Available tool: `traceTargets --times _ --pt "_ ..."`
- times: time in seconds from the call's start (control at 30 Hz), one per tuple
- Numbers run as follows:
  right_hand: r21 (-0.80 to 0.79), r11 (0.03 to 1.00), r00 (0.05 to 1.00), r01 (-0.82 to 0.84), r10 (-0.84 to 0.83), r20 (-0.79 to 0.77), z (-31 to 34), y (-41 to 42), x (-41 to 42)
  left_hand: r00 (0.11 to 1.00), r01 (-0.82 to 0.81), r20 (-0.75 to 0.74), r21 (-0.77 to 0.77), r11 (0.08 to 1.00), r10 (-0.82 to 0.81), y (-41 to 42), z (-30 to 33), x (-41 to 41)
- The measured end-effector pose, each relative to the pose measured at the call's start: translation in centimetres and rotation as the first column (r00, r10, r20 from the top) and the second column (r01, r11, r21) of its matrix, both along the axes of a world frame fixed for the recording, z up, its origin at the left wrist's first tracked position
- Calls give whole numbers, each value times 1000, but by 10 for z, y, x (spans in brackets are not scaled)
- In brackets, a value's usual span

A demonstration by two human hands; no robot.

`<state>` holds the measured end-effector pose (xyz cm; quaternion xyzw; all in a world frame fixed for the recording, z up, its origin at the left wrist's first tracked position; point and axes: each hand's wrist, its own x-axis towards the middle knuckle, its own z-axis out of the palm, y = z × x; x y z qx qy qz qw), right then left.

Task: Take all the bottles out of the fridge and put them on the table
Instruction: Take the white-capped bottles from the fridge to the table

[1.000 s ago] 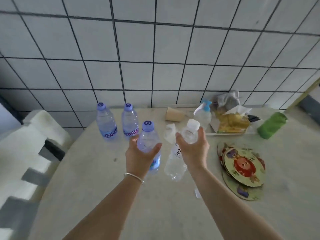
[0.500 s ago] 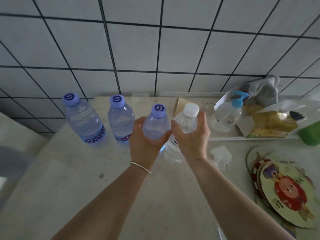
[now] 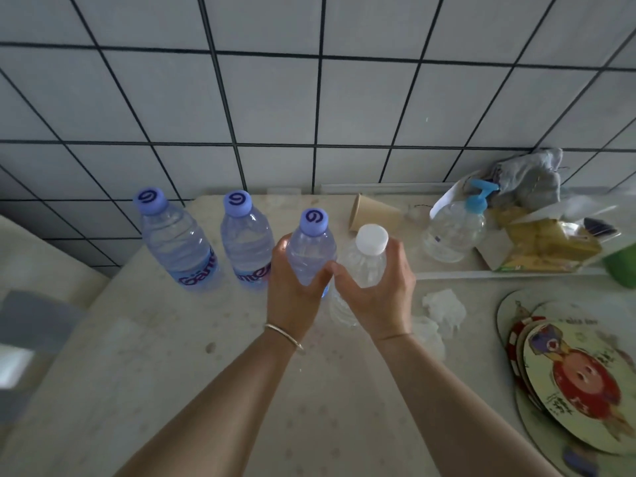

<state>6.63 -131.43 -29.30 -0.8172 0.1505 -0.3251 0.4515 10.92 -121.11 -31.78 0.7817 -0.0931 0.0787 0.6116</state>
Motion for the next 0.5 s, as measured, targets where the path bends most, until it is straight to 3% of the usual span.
traceTargets --times 0.17,0.33,0.5 --pt "37 998 988 -51 56 -142 7 -4 -10 992 33 -121 -7 999 -33 7 4 -8" --pt "158 983 957 -94 133 -258 16 -4 -29 970 -98 -216 82 992 114 25 9 -37" --pt "115 993 962 39 -6 -273 36 8 -83 941 -215 -242 113 970 237 57 52 -81"
